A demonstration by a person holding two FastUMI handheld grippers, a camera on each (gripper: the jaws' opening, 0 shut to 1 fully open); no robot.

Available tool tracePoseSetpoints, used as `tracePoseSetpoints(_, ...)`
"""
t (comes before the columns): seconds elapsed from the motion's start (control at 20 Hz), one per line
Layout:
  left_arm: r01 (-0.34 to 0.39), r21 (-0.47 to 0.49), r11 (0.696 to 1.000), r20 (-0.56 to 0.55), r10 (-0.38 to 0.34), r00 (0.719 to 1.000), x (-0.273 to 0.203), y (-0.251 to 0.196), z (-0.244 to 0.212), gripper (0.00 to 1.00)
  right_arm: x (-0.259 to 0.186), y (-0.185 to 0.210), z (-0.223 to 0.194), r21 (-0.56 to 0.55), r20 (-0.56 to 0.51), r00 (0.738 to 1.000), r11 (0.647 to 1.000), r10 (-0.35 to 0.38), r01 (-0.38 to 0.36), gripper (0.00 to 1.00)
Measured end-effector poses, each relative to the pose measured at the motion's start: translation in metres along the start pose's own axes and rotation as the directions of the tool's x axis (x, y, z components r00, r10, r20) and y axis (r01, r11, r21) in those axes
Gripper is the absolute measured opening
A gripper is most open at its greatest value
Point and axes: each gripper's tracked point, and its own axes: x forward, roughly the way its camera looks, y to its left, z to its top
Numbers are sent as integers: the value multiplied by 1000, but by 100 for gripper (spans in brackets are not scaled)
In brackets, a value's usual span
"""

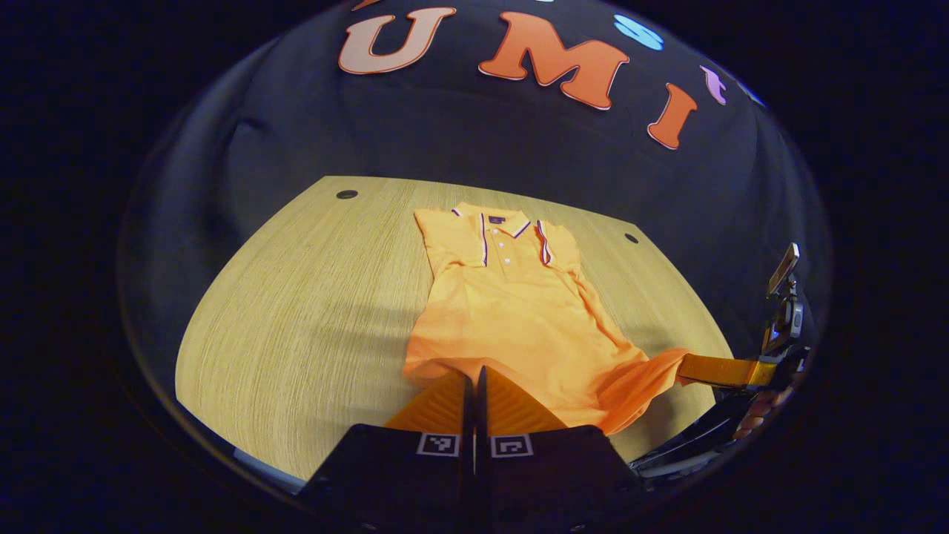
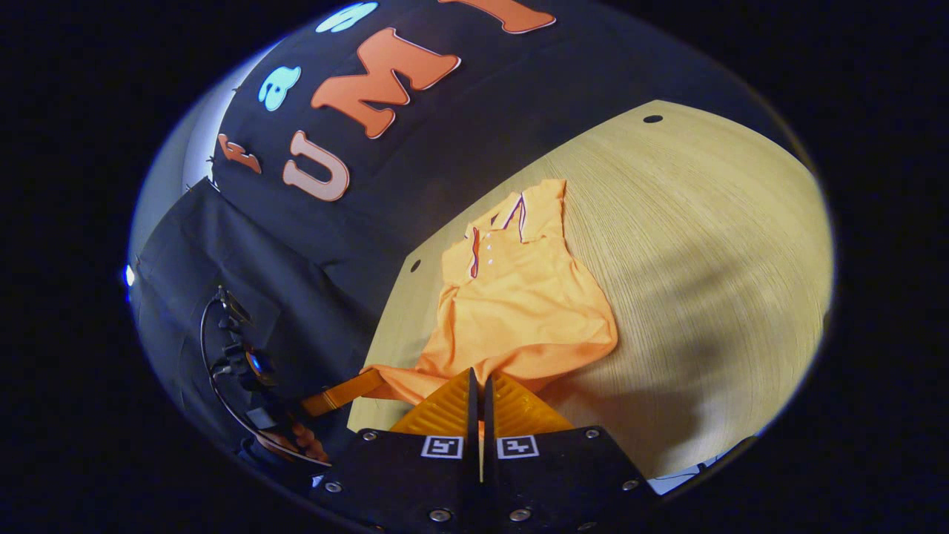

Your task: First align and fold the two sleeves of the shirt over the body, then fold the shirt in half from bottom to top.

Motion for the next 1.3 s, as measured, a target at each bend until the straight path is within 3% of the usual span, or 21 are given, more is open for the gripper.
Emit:
tracePoseSetpoints(0.5,60,45,997,83,-64,994,22,4,91,1,27,42,94,2,161,986,999,41,-42,2)
tracePoseSetpoints(1.0,96,107,990,60,-103,993,95,19,182,1,81,55,176,-65,215,977,998,-10,25,2)
tracePoseSetpoints(1.3,121,131,984,46,-128,991,154,29,242,1,136,51,233,-83,245,968,993,-60,82,2)
